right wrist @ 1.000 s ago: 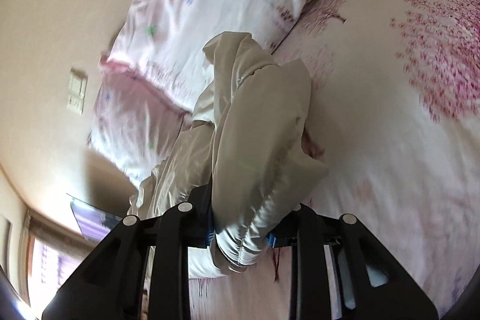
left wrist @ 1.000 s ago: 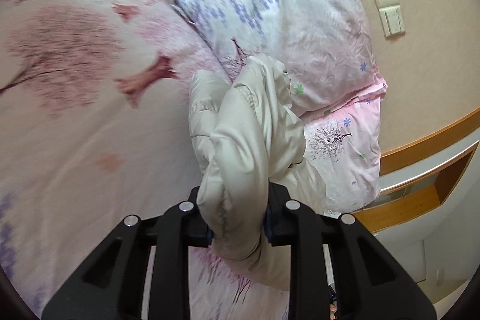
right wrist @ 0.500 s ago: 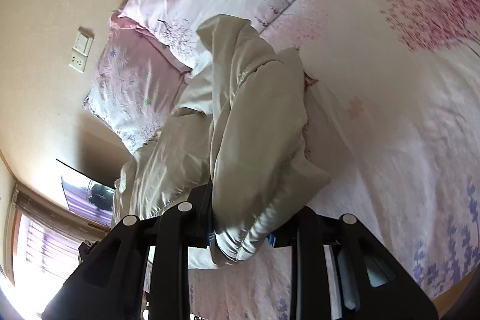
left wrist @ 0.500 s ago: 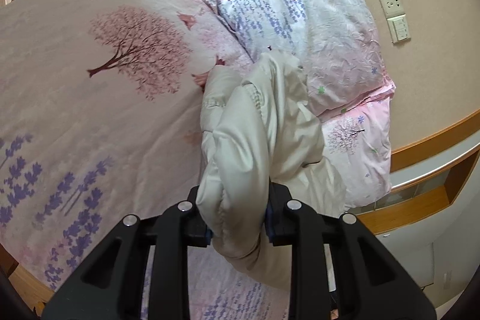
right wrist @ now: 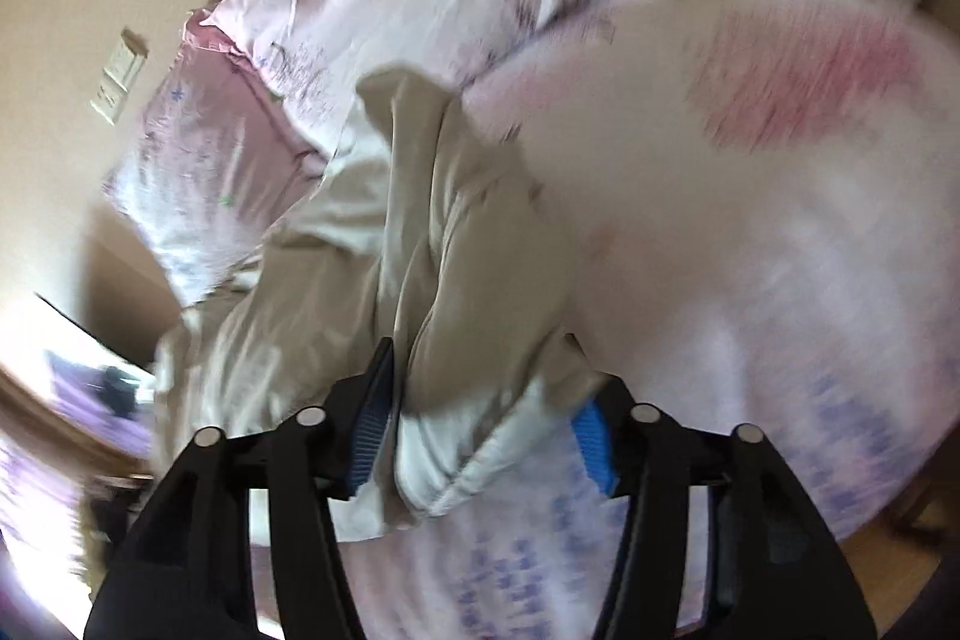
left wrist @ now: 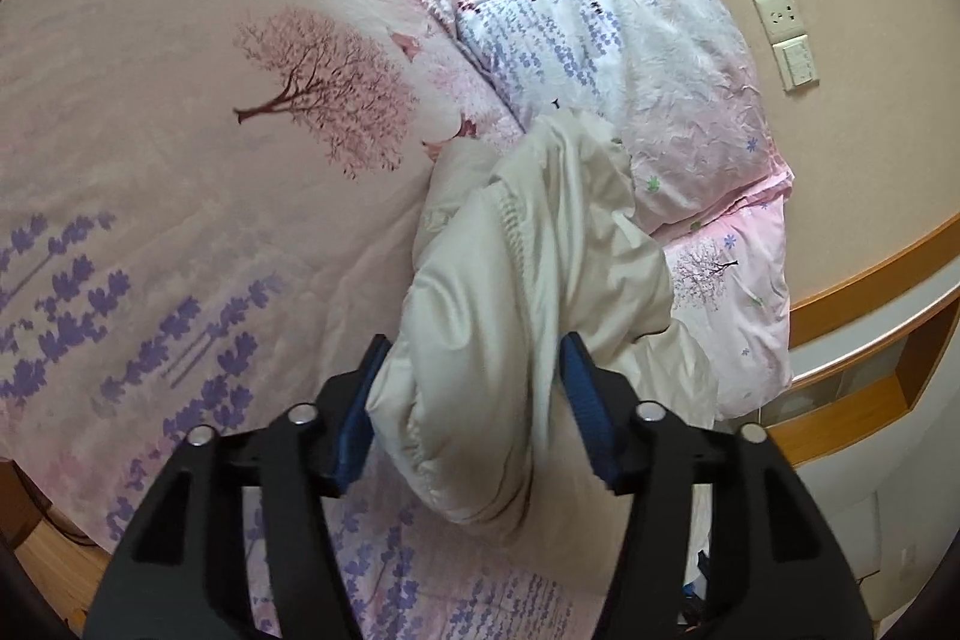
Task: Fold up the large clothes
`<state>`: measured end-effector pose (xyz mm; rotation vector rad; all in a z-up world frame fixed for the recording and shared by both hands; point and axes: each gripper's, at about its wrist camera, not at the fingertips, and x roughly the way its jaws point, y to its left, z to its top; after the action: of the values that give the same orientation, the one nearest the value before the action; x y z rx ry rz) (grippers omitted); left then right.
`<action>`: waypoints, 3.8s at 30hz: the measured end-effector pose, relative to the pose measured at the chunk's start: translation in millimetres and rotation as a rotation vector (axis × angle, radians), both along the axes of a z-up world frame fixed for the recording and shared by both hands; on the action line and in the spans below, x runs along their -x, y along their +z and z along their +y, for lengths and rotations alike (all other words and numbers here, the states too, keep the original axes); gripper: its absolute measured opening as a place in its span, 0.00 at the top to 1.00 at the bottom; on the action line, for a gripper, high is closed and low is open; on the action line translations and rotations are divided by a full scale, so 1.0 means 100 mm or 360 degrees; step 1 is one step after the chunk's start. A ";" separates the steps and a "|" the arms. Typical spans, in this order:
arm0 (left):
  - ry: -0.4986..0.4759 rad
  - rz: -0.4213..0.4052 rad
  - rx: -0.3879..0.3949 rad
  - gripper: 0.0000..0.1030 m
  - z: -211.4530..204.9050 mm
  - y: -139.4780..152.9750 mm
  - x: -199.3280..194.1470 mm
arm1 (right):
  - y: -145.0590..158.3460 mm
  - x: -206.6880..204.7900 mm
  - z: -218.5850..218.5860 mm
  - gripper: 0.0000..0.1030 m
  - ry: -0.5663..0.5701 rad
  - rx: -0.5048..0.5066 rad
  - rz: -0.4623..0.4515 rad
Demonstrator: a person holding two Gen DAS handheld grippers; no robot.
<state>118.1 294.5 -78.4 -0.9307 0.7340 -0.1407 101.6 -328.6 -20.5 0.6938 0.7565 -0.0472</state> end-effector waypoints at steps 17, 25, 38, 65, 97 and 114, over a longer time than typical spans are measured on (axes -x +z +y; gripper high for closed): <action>-0.0037 -0.0075 -0.0044 0.34 -0.12 0.02 0.09 | 0.84 -0.99 1.81 0.83 0.0876 0.0397 -0.0146; -0.0101 -0.0086 -0.0098 0.33 -0.20 0.01 0.05 | 0.73 -1.31 2.25 0.83 0.0980 0.0496 -0.0037; -0.0059 -0.0098 0.0045 0.37 -0.15 -0.11 -0.08 | 0.33 -1.71 2.70 0.83 0.1141 0.0716 0.0291; -0.0341 -0.0631 -0.0416 0.66 -0.92 1.06 -0.20 | 0.32 -1.91 2.60 0.83 0.1214 0.0580 0.0466; -0.0559 -0.0912 -0.0534 0.59 -1.83 1.44 -0.06 | 0.28 -1.94 2.10 0.91 0.1145 0.0429 0.0503; -0.0886 -0.0982 -0.0493 0.55 -2.78 1.49 -0.04 | 0.55 -1.20 0.66 0.70 0.0708 0.0256 0.0249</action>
<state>121.8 16.4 70.7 -0.3292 0.4004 -0.7490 221.6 -262.4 34.4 0.3604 1.0315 0.2434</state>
